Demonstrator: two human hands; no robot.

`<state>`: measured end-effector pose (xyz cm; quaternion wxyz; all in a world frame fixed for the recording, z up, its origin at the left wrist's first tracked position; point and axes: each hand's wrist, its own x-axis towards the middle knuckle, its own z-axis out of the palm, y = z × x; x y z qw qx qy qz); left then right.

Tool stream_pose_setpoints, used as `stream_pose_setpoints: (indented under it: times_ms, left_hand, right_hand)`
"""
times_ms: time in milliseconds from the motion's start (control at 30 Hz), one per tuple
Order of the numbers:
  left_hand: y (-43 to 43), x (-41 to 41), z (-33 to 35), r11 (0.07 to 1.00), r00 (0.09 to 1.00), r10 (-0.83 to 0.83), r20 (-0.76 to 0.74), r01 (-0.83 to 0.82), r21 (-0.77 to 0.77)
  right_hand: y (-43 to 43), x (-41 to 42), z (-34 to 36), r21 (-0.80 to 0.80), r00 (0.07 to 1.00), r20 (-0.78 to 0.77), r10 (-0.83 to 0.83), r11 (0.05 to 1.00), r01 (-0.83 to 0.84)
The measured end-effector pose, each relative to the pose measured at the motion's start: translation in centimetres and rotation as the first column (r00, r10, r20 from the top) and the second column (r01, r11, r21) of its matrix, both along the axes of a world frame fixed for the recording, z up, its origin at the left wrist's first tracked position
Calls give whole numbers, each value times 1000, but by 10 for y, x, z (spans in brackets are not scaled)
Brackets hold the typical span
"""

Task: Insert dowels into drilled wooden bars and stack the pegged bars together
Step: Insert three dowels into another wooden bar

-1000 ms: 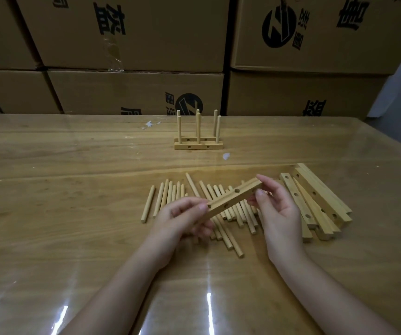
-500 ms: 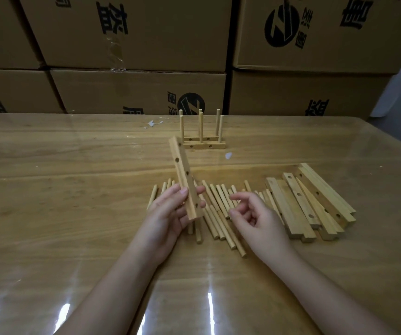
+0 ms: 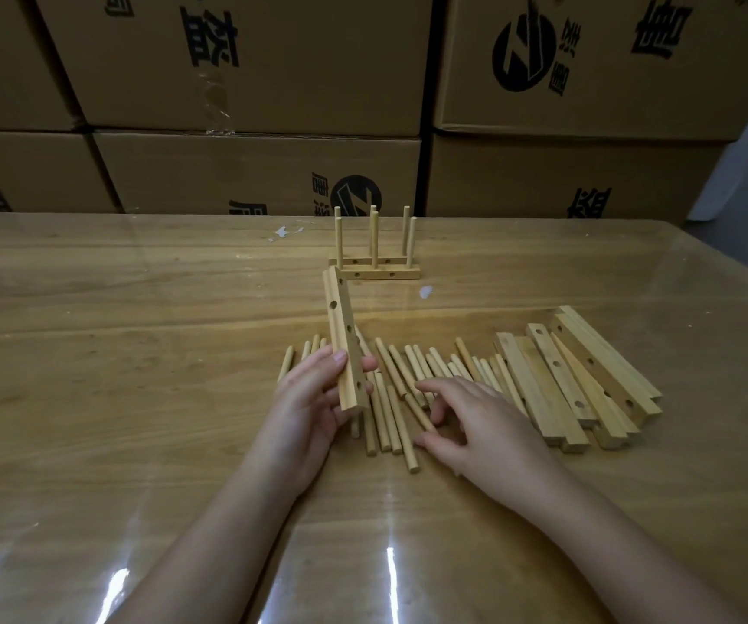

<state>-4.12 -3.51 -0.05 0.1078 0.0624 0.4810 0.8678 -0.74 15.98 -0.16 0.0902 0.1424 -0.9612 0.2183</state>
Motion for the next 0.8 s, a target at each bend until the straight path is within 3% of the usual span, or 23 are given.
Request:
stream_pose_setpoints:
  times_ms: [233, 333, 500, 700, 800]
  left_hand:
    - [1, 1, -2, 997, 999, -34, -37, 31, -77]
    - [3, 2, -1, 987, 998, -38, -41, 31, -159]
    - [7, 5, -1, 963, 999, -10, -46, -3, -269]
    - [9, 9, -1, 926, 987, -112, -112, 63, -372]
    - [11, 9, -3, 926, 989, -76, -126, 23, -377]
  right_hand:
    - [-1, 1, -8, 59, 996, -83, -29, 998, 34]
    - [0, -2, -8, -185, 995, -37, -98, 979, 89]
    - [8, -9, -7, -535, 983, 28, -181, 828, 168]
    - [10, -6, -4, -695, 993, 20, -119, 712, 100]
    - [10, -5, -4, -711, 989, 20, -149, 694, 119]
